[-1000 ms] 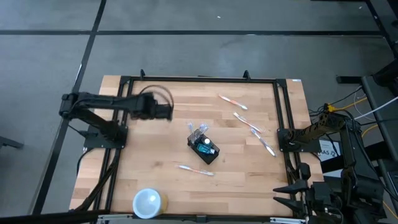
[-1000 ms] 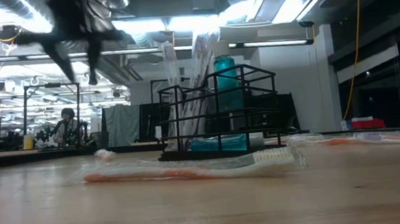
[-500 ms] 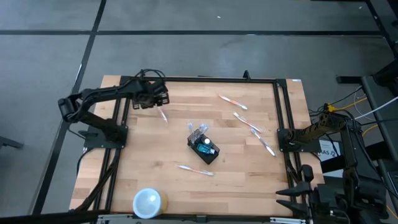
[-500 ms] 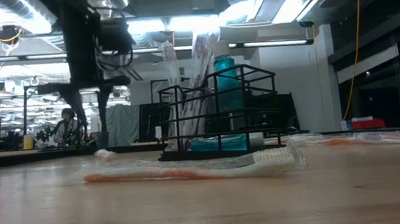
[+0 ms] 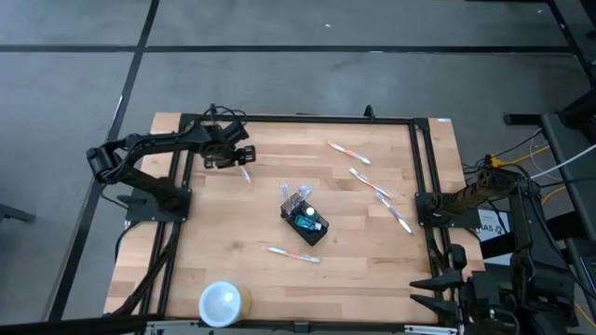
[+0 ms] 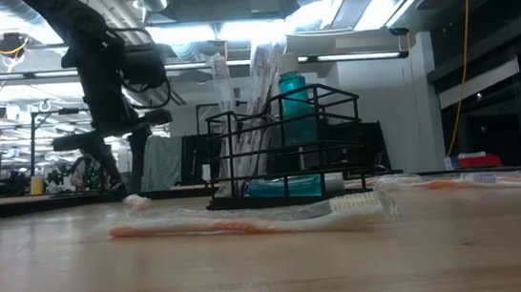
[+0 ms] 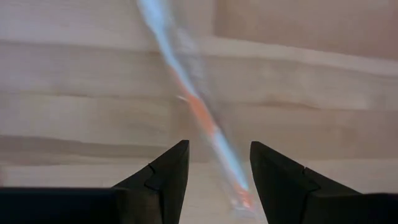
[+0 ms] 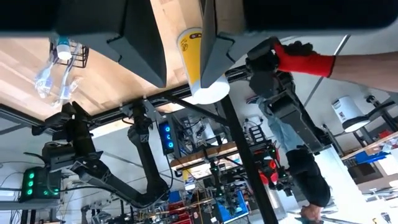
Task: Pick & Place toothbrushing station
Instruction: Put the orange toothbrush into the wire organizer
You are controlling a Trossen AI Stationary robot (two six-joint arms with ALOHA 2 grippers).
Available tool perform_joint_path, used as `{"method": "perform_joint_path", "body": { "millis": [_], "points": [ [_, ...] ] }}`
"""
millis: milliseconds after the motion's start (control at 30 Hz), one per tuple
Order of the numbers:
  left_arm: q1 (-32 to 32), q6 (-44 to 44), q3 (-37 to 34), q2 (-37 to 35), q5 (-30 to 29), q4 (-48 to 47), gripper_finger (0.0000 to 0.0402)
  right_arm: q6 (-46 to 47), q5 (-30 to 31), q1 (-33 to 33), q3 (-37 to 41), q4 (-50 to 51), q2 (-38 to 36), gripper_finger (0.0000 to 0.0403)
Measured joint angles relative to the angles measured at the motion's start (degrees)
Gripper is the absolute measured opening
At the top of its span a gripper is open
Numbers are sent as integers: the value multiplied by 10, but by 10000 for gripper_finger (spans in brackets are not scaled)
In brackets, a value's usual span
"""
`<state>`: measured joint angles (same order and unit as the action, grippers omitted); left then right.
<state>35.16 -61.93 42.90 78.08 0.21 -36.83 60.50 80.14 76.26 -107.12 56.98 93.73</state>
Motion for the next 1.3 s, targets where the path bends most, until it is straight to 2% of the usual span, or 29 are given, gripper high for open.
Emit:
{"method": "perform_joint_path", "body": {
  "millis": [200,400,867,967,1133,1300],
  "points": [
    [-37,-54,-4,12,-41,29,166,3,0,-1,0,0,0,100],
    [-64,-83,-4,60,-36,70,166,3,0,-1,0,0,0,100],
    [-168,-146,-2,126,-57,69,161,35,0,-1,0,-5,23,100],
    [-198,-149,-2,128,-56,68,130,36,0,0,0,-6,24,100],
    [-252,-173,-3,129,-59,55,24,34,3,1,0,-9,24,100],
    [-307,-183,-4,119,-55,56,18,32,5,1,0,-10,24,100]
  ]
}}
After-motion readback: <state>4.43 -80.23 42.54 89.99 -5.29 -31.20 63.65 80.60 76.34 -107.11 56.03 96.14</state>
